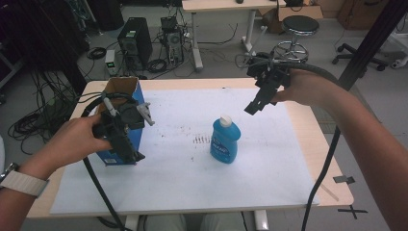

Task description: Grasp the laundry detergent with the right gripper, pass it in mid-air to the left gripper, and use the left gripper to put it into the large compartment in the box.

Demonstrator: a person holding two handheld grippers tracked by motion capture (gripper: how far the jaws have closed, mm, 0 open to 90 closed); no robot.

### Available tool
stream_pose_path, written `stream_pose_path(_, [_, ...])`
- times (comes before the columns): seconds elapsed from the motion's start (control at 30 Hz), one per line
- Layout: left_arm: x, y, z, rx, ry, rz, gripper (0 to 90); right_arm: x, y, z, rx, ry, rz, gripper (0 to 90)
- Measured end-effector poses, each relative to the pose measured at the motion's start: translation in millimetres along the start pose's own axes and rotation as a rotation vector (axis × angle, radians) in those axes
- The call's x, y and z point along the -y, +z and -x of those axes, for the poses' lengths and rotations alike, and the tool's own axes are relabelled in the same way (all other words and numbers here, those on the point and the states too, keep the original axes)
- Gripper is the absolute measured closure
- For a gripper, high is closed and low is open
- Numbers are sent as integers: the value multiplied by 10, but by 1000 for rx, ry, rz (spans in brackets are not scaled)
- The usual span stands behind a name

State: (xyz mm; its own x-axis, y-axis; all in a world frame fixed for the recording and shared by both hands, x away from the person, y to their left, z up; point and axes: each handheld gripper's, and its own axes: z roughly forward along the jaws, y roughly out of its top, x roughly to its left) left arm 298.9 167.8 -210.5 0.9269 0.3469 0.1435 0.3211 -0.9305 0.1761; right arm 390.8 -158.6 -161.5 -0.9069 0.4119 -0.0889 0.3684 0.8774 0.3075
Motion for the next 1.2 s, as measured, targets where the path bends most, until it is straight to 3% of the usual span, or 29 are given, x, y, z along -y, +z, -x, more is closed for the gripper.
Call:
stream_pose_path(0.7, [20, 6, 4, -9, -1, 1, 58, 317, 108, -151, -43, 81, 50, 40])
stream_pose_path(1.2, [18, 10, 8, -12, -1, 1, 58, 493, 253, -279, -69, 99, 86, 39])
